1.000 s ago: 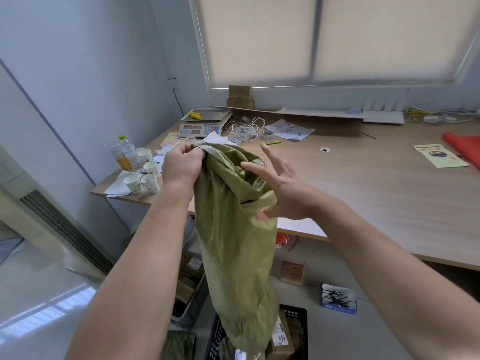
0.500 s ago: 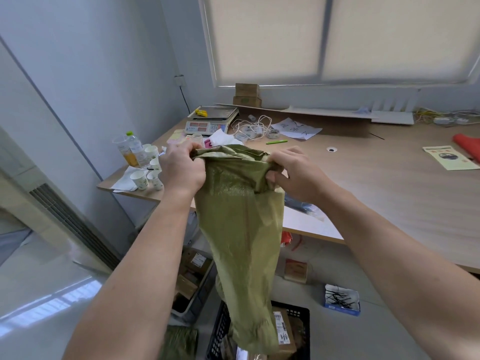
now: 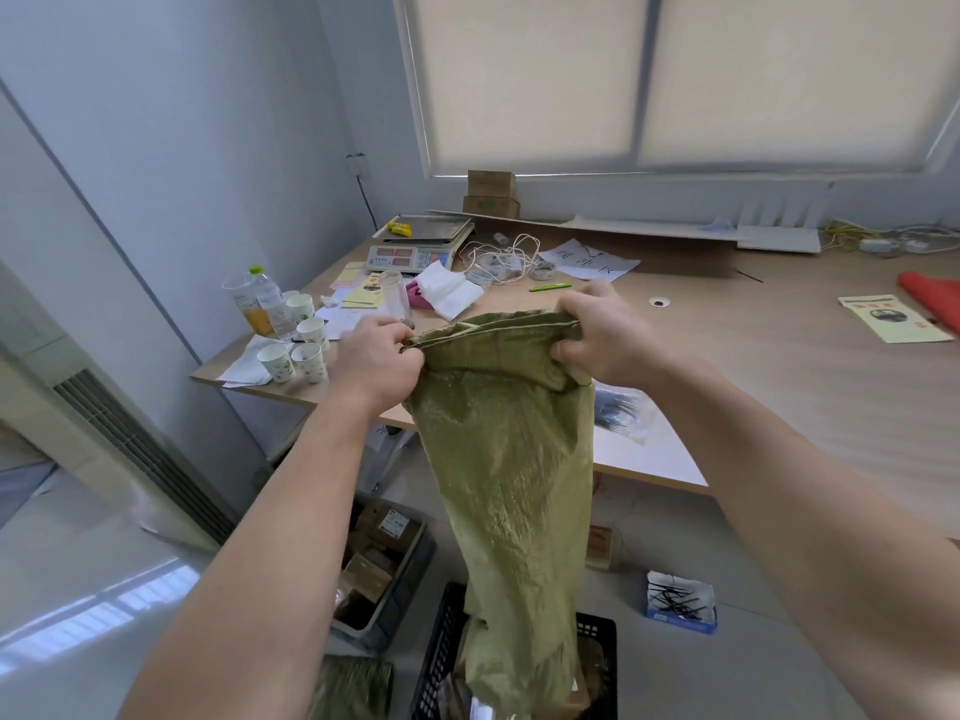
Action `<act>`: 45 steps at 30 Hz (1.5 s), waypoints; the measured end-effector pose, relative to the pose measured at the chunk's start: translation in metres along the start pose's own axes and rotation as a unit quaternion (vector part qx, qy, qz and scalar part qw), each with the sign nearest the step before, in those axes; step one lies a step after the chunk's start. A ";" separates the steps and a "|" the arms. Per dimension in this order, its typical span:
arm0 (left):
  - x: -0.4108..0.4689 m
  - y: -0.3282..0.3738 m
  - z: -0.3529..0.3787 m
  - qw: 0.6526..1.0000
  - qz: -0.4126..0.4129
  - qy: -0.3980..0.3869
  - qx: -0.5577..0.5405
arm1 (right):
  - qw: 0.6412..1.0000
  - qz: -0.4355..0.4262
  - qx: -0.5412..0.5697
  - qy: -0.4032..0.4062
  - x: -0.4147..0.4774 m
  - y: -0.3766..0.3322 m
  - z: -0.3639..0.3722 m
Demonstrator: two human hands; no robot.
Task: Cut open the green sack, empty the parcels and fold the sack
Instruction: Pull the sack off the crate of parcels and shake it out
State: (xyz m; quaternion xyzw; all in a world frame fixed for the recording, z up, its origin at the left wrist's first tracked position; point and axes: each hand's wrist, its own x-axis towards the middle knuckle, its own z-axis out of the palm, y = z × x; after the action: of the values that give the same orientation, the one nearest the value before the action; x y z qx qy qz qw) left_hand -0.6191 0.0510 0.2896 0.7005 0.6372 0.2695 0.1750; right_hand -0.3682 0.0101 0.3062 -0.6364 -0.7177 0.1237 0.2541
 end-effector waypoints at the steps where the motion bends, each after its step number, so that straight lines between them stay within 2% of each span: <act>1: -0.004 0.003 -0.002 0.993 -0.014 -0.026 -0.112 | 1.000 -0.013 0.014 0.000 -0.001 -0.003 -0.001; 3: -0.012 0.007 -0.006 0.943 -0.043 -0.055 -0.325 | 0.992 -0.045 0.082 0.082 -0.004 -0.010 -0.006; 5: -0.015 0.005 -0.007 0.885 -0.042 -0.056 -0.460 | 0.980 -0.041 0.099 0.166 -0.002 -0.013 -0.011; 8: -0.016 -0.003 0.000 0.842 -0.005 -0.082 -0.533 | 0.986 0.009 0.072 0.152 0.002 -0.017 -0.012; 12: -0.029 -0.014 0.016 0.755 -0.024 -0.121 -0.644 | 0.948 0.003 0.188 0.257 0.001 -0.035 -0.025; 15: -0.037 -0.018 0.025 0.720 -0.063 -0.190 -0.664 | 0.929 0.006 0.243 0.278 0.003 -0.041 -0.030; 17: -0.041 -0.013 0.029 0.731 -0.061 -0.202 -0.649 | 0.921 0.010 0.271 0.279 0.005 -0.038 -0.028; 20: -0.041 0.001 0.032 0.799 -0.047 -0.152 -0.580 | 0.896 0.021 0.342 0.281 0.006 -0.030 -0.023; 21: -0.039 0.003 0.031 0.811 -0.059 -0.127 -0.568 | 0.887 0.031 0.374 0.270 0.006 -0.026 -0.022; 24: -0.031 0.004 0.029 0.801 -0.097 -0.093 -0.584 | 0.824 0.032 0.535 0.186 0.005 -0.010 -0.019; 25: -0.029 0.005 0.028 0.789 -0.105 -0.090 -0.599 | 0.820 0.041 0.546 0.165 0.004 -0.004 -0.017; 28: -0.025 0.009 0.023 0.760 -0.123 -0.070 -0.634 | 0.894 0.093 0.430 0.088 -0.003 0.017 -0.002; 29: -0.024 0.010 0.022 0.755 -0.130 -0.064 -0.639 | 0.903 0.100 0.415 0.046 -0.006 0.024 0.006; 31: -0.023 0.012 0.022 0.755 -0.144 -0.064 -0.636 | 0.896 0.094 0.431 -0.050 -0.013 0.039 0.023; 34: -0.021 0.017 0.025 0.771 -0.148 -0.079 -0.614 | 0.860 0.068 0.482 -0.154 -0.028 0.033 0.036; 36: -0.020 0.021 0.026 0.798 -0.143 -0.066 -0.582 | 0.859 0.079 0.484 -0.149 -0.030 0.029 0.044; 38: -0.017 0.019 0.026 0.804 -0.136 -0.061 -0.576 | 0.849 0.127 0.501 -0.112 -0.026 0.028 0.048; 42: -0.020 -0.008 0.030 0.803 -0.081 -0.161 -0.568 | 0.783 0.213 0.583 -0.038 -0.022 0.025 0.048; 43: -0.024 -0.015 0.034 0.797 -0.073 -0.198 -0.566 | 0.778 0.219 0.589 -0.018 -0.020 0.025 0.048; 45: -0.032 -0.024 0.042 0.756 -0.093 -0.282 -0.584 | 0.780 0.220 0.585 0.015 -0.015 0.022 0.049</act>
State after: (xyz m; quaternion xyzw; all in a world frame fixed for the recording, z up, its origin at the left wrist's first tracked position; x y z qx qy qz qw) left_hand -0.6143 0.0265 0.2378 0.4439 0.3401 0.3618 0.7459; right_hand -0.3739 0.0065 0.2505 -0.5078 -0.3435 0.5627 0.5546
